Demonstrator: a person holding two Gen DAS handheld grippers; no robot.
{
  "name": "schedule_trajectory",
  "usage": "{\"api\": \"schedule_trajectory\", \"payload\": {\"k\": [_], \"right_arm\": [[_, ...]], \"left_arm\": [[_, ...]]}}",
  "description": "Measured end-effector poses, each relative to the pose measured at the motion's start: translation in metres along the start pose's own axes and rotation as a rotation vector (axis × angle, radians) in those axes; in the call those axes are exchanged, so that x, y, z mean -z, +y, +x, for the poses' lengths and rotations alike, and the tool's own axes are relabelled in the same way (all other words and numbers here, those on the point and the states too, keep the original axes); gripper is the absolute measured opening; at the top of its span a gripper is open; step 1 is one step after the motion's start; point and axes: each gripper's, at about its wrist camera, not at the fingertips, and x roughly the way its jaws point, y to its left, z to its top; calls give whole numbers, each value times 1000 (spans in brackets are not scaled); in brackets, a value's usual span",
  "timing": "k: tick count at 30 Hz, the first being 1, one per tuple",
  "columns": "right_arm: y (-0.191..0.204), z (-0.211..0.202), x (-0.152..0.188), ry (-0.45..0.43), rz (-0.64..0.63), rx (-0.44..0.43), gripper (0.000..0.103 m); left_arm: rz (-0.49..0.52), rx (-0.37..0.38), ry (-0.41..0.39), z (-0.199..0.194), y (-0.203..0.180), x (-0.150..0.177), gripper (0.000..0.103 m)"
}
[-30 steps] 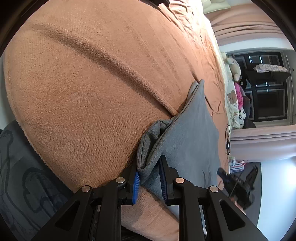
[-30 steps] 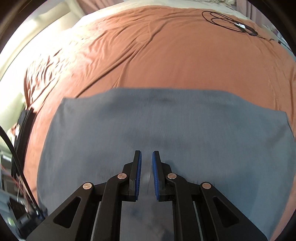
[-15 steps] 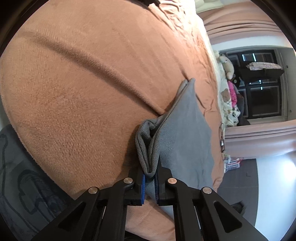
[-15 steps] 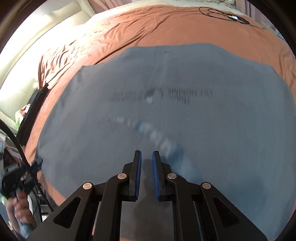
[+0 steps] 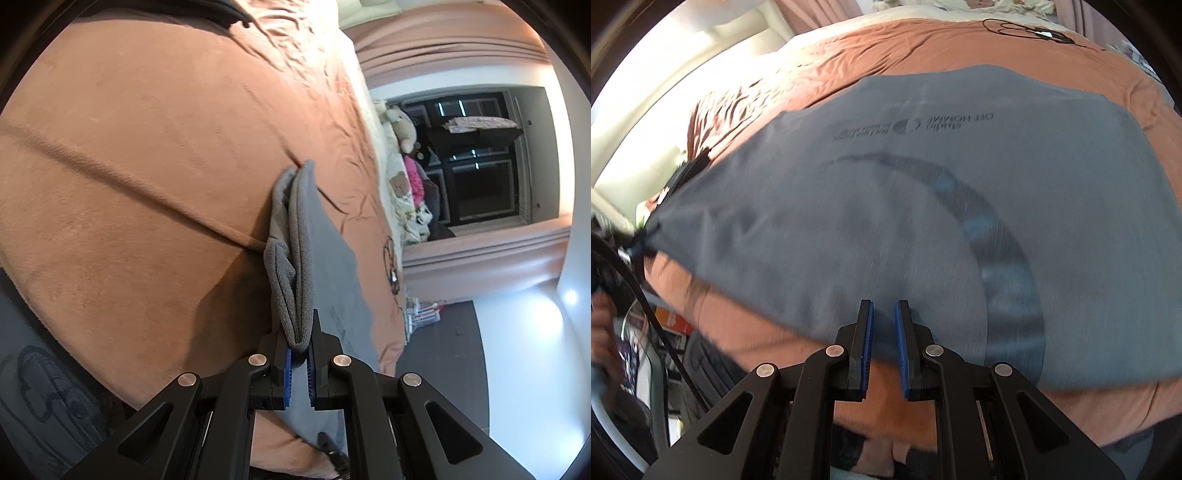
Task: Fold small clothes
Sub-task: 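Lift the side edge with the left tool and fold it over toward the right tool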
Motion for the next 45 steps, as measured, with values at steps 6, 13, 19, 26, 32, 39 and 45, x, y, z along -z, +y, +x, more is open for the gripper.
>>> {"api": "schedule_trajectory", "payload": {"k": [6, 13, 19, 26, 32, 39, 45], "right_arm": [[2, -14, -6, -35, 7, -28, 9], [13, -6, -21, -66, 13, -47, 9], [13, 16, -30, -69, 61, -41, 9], [13, 30, -15, -61, 93, -46, 9], [17, 25, -3, -40, 63, -57, 9], [1, 19, 4, -31, 118, -122, 9], [-11, 19, 4, -25, 132, -163, 9]], "left_arm": [[34, 38, 22, -6, -15, 2, 6], [95, 50, 56, -6, -37, -5, 6], [109, 52, 70, -2, -41, -17, 6], [141, 76, 89, 3, -56, -22, 6], [179, 103, 107, 8, -77, -22, 6], [254, 137, 147, 21, -119, -10, 6], [323, 157, 187, 35, -157, 7, 6]]}}
